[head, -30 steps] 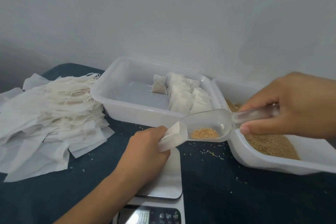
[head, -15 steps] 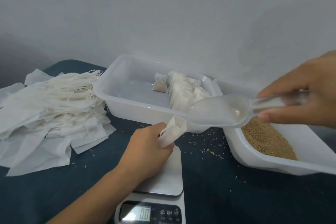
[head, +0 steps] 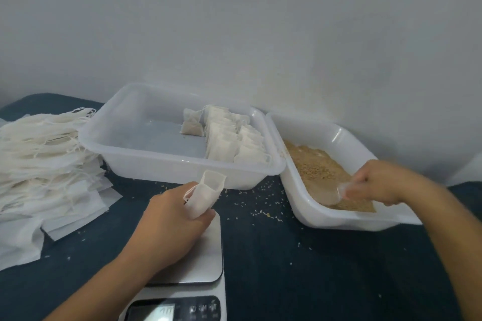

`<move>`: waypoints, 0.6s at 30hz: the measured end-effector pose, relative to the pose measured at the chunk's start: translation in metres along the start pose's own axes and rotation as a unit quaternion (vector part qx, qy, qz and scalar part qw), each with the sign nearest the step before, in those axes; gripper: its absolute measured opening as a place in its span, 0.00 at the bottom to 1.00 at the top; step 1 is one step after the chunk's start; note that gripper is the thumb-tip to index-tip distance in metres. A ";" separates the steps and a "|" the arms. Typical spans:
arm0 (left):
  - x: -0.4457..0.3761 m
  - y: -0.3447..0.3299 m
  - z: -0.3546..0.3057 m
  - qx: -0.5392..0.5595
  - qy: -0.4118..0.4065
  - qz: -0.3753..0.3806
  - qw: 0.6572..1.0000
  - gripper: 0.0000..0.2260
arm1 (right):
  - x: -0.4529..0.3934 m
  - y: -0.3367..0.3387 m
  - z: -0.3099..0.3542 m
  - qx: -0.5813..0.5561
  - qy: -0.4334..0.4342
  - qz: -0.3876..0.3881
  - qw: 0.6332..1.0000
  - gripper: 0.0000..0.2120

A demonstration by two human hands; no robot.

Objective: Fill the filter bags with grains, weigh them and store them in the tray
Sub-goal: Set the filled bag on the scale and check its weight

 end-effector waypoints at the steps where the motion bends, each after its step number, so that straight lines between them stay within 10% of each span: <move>1: 0.000 0.000 0.000 -0.002 0.002 -0.002 1.000 0.06 | -0.003 -0.005 0.002 -0.016 0.004 -0.003 1.000 0.18; 14: 0.001 0.000 -0.002 0.008 -0.016 -0.017 1.000 0.07 | 0.028 0.005 -0.005 -0.338 -0.037 -0.223 0.914 0.26; 18: 0.001 0.004 -0.001 0.014 -0.019 -0.020 1.000 0.07 | 0.055 0.025 0.028 -0.424 -0.003 -0.232 0.875 0.12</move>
Point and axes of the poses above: each hand's wrist, its own x-axis away from the middle knuckle, its own y-axis out of the back of the hand, z = x × y, the point moved 8 cm from there along -x, towards the middle knuckle, and after that the axes turned 10 degrees about -z, right-handed, at the moved point
